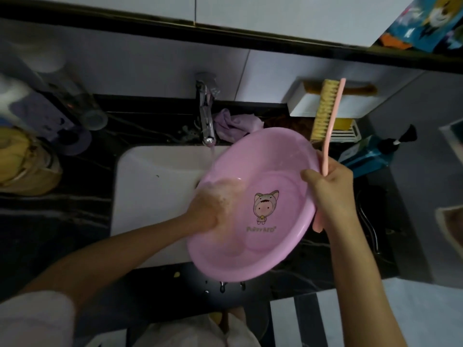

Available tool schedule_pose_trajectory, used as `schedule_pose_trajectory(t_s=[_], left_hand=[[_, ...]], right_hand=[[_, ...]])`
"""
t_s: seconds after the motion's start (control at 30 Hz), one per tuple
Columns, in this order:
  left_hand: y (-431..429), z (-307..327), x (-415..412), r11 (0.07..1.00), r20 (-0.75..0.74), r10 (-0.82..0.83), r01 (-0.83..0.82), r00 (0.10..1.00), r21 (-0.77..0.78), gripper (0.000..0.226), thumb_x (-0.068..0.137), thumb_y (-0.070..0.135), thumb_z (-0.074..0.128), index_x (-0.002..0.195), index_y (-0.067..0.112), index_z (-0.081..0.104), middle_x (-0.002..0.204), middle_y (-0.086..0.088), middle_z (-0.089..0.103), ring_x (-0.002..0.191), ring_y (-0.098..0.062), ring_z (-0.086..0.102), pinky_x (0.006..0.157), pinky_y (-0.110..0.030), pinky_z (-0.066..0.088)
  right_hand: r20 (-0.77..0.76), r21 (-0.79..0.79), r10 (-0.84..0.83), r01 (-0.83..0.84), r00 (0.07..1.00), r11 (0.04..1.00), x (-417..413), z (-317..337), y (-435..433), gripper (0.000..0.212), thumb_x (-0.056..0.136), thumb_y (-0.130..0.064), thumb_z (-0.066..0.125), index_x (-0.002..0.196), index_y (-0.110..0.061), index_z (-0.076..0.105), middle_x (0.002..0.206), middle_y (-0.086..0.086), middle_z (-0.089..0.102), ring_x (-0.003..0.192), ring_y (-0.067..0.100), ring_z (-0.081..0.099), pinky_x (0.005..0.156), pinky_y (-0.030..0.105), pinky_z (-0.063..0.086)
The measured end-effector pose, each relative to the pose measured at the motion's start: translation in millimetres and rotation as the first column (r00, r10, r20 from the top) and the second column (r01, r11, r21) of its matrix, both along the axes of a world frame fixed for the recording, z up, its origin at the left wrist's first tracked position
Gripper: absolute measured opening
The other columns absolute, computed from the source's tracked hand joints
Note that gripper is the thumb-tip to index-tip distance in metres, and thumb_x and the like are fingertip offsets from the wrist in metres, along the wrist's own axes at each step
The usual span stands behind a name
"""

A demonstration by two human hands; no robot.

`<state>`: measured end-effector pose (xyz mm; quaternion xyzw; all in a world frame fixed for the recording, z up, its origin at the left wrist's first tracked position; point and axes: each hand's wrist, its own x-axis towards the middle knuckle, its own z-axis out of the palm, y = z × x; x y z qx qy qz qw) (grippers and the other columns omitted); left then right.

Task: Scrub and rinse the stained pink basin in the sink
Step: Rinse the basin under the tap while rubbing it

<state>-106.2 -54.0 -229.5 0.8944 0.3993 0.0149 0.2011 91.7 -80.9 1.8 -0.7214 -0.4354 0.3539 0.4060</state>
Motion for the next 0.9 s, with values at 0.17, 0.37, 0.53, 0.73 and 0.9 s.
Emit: schedule_pose_trajectory(t_s=[0.17, 0.37, 0.53, 0.73, 0.9], left_hand=[[30, -1, 6, 0.988, -0.054, 0.154, -0.153, 0.987, 0.025, 0.055, 0.088, 0.015, 0.035, 0.143, 0.014, 0.038, 0.152, -0.011, 0.031, 0.138, -0.026, 0.034, 0.105, -0.055, 0.026], [-13, -2, -38, 0.822, 0.082, -0.187, 0.201, 0.979, -0.533, 0.049, 0.099, 0.021, 0.042, 0.144, 0.004, 0.032, 0.153, -0.006, 0.014, 0.143, -0.018, 0.001, 0.116, -0.026, 0.004], [-3, 17, -49, 0.757, 0.305, 0.411, -0.136, 0.859, -0.639, 0.030, 0.091, -0.002, 0.056, 0.120, 0.006, 0.062, 0.119, -0.001, 0.060, 0.114, -0.019, 0.056, 0.089, -0.004, 0.036], [7, 33, -33, 0.730, 0.319, 0.542, -0.248, 0.778, -0.637, 0.024, 0.092, -0.001, 0.053, 0.112, 0.002, 0.065, 0.118, -0.015, 0.062, 0.112, -0.030, 0.058, 0.094, -0.027, 0.040], [6, 50, -16, 0.720, 0.292, 0.542, -0.258, 0.788, -0.644, 0.026, 0.095, 0.001, 0.049, 0.118, -0.001, 0.061, 0.122, -0.013, 0.059, 0.114, -0.025, 0.055, 0.092, -0.020, 0.038]], right_hand=[[-0.003, 0.029, -0.014, 0.015, 1.000, 0.999, -3, -1, 0, 0.042, 0.082, 0.006, 0.054, 0.081, -0.036, 0.056, 0.078, -0.002, 0.061, 0.068, 0.015, 0.060, 0.062, 0.024, 0.054], [-0.010, 0.092, 0.059, -0.057, 0.998, 0.994, -8, 9, -3, 0.040, 0.082, 0.007, 0.054, 0.085, -0.032, 0.061, 0.074, 0.003, 0.062, 0.068, 0.025, 0.061, 0.064, 0.040, 0.056], [0.201, 0.151, 0.249, -0.281, 0.948, 0.948, -4, 29, 3, 0.039, 0.081, 0.009, 0.054, 0.106, -0.020, 0.063, 0.061, -0.014, 0.059, 0.052, 0.002, 0.053, 0.052, 0.016, 0.048], [0.503, 0.133, 0.400, -0.526, 0.766, 0.840, -9, 52, 4, 0.057, 0.081, -0.006, 0.054, 0.136, -0.022, 0.049, 0.082, -0.019, 0.061, 0.063, 0.005, 0.057, 0.057, 0.027, 0.049], [0.693, 0.113, 0.375, -0.606, 0.616, 0.788, -17, 60, -1, 0.060, 0.081, -0.011, 0.052, 0.139, -0.022, 0.045, 0.095, 0.005, 0.069, 0.070, 0.020, 0.061, 0.056, 0.035, 0.049]])
